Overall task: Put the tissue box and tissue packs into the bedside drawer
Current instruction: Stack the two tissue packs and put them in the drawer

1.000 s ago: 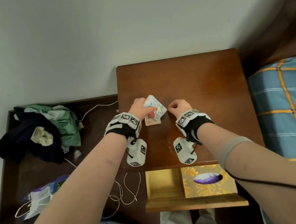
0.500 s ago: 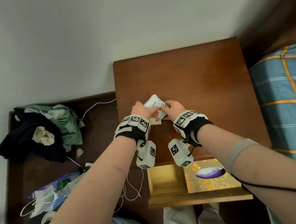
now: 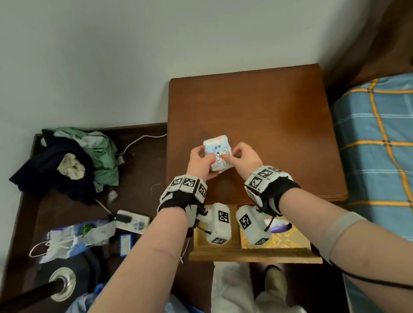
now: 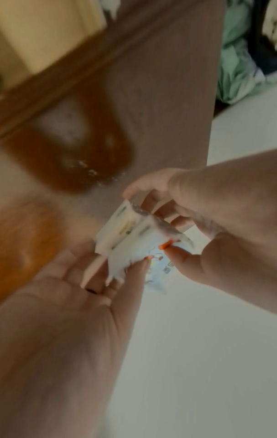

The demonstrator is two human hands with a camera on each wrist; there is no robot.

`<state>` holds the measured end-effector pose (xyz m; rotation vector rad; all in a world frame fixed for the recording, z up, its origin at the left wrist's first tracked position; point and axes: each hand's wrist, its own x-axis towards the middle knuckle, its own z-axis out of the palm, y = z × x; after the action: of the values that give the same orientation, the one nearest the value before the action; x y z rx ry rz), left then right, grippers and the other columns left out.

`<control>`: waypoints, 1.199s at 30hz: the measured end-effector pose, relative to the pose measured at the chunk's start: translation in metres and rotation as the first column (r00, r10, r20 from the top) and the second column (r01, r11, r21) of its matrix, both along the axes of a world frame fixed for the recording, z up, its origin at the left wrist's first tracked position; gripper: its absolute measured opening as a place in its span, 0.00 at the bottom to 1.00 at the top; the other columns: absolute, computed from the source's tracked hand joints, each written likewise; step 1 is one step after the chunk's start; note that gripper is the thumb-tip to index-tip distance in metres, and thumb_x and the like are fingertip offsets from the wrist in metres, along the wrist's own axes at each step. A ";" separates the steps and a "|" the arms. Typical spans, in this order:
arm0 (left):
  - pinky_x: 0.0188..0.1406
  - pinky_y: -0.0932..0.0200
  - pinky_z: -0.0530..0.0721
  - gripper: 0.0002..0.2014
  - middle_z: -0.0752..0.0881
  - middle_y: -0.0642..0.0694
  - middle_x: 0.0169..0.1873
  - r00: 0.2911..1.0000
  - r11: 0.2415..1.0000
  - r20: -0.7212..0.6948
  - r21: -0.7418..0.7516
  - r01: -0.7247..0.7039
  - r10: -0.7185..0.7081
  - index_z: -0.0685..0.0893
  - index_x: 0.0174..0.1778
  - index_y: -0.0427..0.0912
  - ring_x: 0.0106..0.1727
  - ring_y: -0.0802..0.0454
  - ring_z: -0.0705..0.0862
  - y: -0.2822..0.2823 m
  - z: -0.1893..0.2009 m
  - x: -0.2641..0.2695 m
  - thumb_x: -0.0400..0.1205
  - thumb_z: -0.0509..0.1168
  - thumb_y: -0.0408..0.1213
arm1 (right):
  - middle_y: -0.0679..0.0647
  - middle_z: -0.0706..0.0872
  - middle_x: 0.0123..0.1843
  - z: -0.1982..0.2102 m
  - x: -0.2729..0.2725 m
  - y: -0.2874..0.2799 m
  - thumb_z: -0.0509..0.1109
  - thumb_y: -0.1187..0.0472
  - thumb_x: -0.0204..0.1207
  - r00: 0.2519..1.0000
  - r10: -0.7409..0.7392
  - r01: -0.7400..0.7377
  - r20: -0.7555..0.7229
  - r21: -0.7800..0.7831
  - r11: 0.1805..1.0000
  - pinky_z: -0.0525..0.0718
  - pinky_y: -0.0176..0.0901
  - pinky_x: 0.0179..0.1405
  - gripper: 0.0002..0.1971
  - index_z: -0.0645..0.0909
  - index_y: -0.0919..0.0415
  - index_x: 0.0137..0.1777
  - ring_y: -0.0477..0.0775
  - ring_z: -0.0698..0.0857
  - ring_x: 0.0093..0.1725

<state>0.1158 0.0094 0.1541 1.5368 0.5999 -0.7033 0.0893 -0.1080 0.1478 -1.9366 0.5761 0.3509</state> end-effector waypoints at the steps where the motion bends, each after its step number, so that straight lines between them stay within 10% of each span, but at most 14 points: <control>1: 0.48 0.52 0.84 0.25 0.75 0.39 0.72 0.999 0.999 0.006 -0.022 -0.034 0.034 0.63 0.75 0.39 0.62 0.42 0.80 -0.001 0.003 -0.012 0.81 0.59 0.27 | 0.50 0.75 0.36 0.003 -0.012 0.000 0.71 0.57 0.75 1.000 0.021 -0.021 0.004 0.004 1.000 0.69 0.38 0.31 0.17 0.65 0.52 0.30 0.50 0.74 0.38; 6: 0.58 0.44 0.83 0.25 0.77 0.37 0.72 0.999 0.999 0.002 -0.008 -0.041 0.041 0.67 0.74 0.37 0.68 0.38 0.80 0.006 0.009 -0.069 0.80 0.61 0.29 | 0.53 0.81 0.47 0.007 -0.067 -0.004 0.72 0.57 0.74 0.997 0.070 -0.072 0.027 0.087 0.994 0.82 0.54 0.52 0.13 0.69 0.58 0.47 0.52 0.81 0.47; 11: 0.61 0.35 0.83 0.24 0.79 0.34 0.69 1.000 1.000 -0.009 0.020 -0.021 0.021 0.68 0.73 0.35 0.58 0.38 0.83 0.019 0.002 -0.117 0.80 0.62 0.25 | 0.52 0.81 0.53 -0.001 -0.113 -0.001 0.73 0.60 0.74 0.989 0.143 -0.137 -0.019 0.191 0.972 0.81 0.46 0.55 0.19 0.74 0.64 0.61 0.51 0.80 0.53; 16: 0.43 0.53 0.85 0.26 0.81 0.33 0.66 0.997 0.994 -0.070 0.101 0.036 -0.029 0.70 0.73 0.36 0.55 0.41 0.83 0.036 -0.034 -0.158 0.78 0.65 0.26 | 0.56 0.83 0.65 -0.041 -0.154 -0.004 0.66 0.54 0.78 0.931 0.356 -0.357 -0.085 0.006 0.934 0.81 0.53 0.64 0.22 0.71 0.60 0.70 0.57 0.81 0.65; 23: 0.41 0.58 0.83 0.27 0.83 0.36 0.65 0.990 0.937 -0.046 0.322 0.138 -0.130 0.73 0.73 0.36 0.44 0.47 0.84 0.054 -0.116 -0.167 0.76 0.69 0.29 | 0.55 0.68 0.80 -0.130 -0.237 -0.047 0.59 0.46 0.79 0.703 0.575 -0.705 -0.419 -0.521 0.482 0.62 0.52 0.78 0.29 0.62 0.56 0.79 0.60 0.64 0.79; 27: 0.37 0.58 0.84 0.29 0.82 0.37 0.67 0.963 0.897 -0.070 0.351 0.267 -0.259 0.71 0.74 0.35 0.37 0.51 0.83 0.048 -0.155 -0.161 0.76 0.68 0.30 | 0.59 0.71 0.78 -0.163 -0.257 -0.047 0.59 0.46 0.79 0.809 0.499 -0.575 -0.311 -0.599 0.558 0.65 0.57 0.76 0.30 0.66 0.60 0.77 0.63 0.66 0.77; 36: 0.71 0.50 0.77 0.26 0.79 0.33 0.71 0.884 0.794 -0.196 0.388 0.467 -0.424 0.72 0.73 0.32 0.70 0.39 0.79 0.031 -0.200 -0.162 0.79 0.66 0.29 | 0.57 0.82 0.68 -0.192 -0.271 -0.041 0.55 0.45 0.71 0.929 0.359 -0.318 -0.087 -0.683 0.658 0.70 0.54 0.64 0.27 0.77 0.57 0.66 0.61 0.73 0.68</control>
<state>-0.0465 0.0408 -0.0457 2.1022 0.4823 -1.0656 -0.1814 -0.1486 -0.0445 -2.7960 0.3095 0.3393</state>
